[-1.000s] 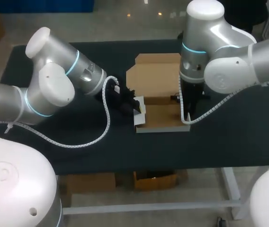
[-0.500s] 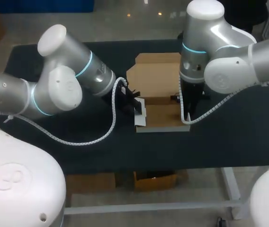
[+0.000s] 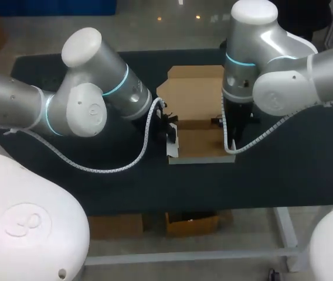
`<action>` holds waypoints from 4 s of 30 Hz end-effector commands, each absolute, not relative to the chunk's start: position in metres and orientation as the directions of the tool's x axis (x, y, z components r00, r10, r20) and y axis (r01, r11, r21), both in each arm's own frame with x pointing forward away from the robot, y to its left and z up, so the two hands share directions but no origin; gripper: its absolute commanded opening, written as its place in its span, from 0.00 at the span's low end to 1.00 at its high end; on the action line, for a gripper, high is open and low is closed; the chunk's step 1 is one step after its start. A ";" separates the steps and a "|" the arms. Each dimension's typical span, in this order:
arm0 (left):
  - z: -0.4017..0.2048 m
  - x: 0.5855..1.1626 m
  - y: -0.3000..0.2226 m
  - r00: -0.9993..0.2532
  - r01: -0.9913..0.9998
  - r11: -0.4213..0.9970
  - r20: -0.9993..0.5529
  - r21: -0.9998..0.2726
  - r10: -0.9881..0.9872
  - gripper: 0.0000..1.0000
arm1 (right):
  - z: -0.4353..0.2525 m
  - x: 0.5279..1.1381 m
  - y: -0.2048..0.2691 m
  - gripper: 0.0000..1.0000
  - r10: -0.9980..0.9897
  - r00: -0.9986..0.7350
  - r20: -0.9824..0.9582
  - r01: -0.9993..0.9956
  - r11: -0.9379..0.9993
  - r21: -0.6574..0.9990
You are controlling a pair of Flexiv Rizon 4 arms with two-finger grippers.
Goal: Assemble the packaging by folding the flat box into shape, placing the metal phone stand inside, and closing the box properly
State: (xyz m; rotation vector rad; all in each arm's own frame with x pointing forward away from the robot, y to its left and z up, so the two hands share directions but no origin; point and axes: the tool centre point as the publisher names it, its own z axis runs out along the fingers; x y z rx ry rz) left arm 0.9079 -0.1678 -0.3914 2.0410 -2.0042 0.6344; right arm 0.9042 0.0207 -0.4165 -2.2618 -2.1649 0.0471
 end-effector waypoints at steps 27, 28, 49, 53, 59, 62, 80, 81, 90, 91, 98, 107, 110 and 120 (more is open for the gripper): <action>-0.403 0.911 -0.167 0.057 -0.990 -0.073 0.127 -0.121 -0.990 0.15 | -0.416 0.905 0.022 0.00 0.999 0.043 -0.018 0.998 -0.044 -0.034; -0.403 0.911 -0.167 0.058 -0.990 -0.073 0.123 -0.121 -0.991 0.15 | -0.416 0.905 0.022 0.00 0.999 0.043 -0.018 0.998 -0.044 -0.034; -0.414 0.914 -0.161 0.089 -0.988 -0.097 0.072 -0.119 -0.993 0.09 | -0.416 0.905 0.022 0.00 0.999 0.043 -0.018 0.998 -0.044 -0.034; -0.415 0.915 -0.160 0.093 -0.988 -0.101 0.069 -0.118 -0.993 0.03 | -0.416 0.905 0.022 0.00 0.999 0.043 -0.018 0.998 -0.044 -0.034; -0.416 0.915 -0.158 0.098 -0.988 -0.105 0.064 -0.115 -0.993 0.00 | -0.416 0.905 0.022 0.00 0.999 0.043 -0.018 0.998 -0.044 -0.034; -0.416 0.915 -0.158 0.098 -0.988 -0.105 0.064 -0.116 -0.993 0.00 | -0.416 0.905 0.022 0.00 0.999 0.043 -0.018 0.998 -0.044 -0.034; -0.414 0.910 -0.157 0.094 -0.987 -0.101 0.064 -0.123 -0.993 0.00 | -0.377 0.905 0.027 0.45 0.986 -0.037 -0.160 0.996 0.050 0.074; -0.414 0.910 -0.157 0.093 -0.987 -0.101 0.064 -0.124 -0.994 0.00 | -0.374 0.905 0.027 0.47 0.987 -0.043 -0.157 0.995 0.057 0.086; -0.410 0.907 -0.157 0.091 -0.986 -0.099 0.065 -0.135 -0.994 0.00 | -0.361 0.900 0.020 0.51 0.991 -0.043 -0.129 0.988 0.061 0.144; -0.410 0.907 -0.157 0.091 -0.986 -0.100 0.065 -0.137 -0.994 0.00 | -0.360 0.900 0.019 0.53 0.992 -0.042 -0.118 0.987 0.059 0.151; -0.409 0.906 -0.157 0.092 -0.985 -0.100 0.063 -0.143 -0.994 0.00 | -0.347 0.893 0.012 0.81 0.997 -0.064 -0.036 0.972 0.071 0.226; -0.407 0.907 -0.154 0.084 -0.984 -0.092 0.053 -0.151 -0.995 0.00 | -0.313 0.882 0.004 0.86 0.981 -0.178 0.070 0.911 0.138 0.389; -0.407 0.908 -0.153 0.083 -0.984 -0.090 0.050 -0.155 -0.995 0.00 | -0.303 0.879 0.000 0.88 0.970 -0.223 0.097 0.885 0.160 0.436; -0.408 0.909 -0.150 0.081 -0.983 -0.085 0.029 -0.163 -0.996 0.00 | -0.282 0.861 -0.015 1.00 0.901 -0.392 0.184 0.805 0.238 0.544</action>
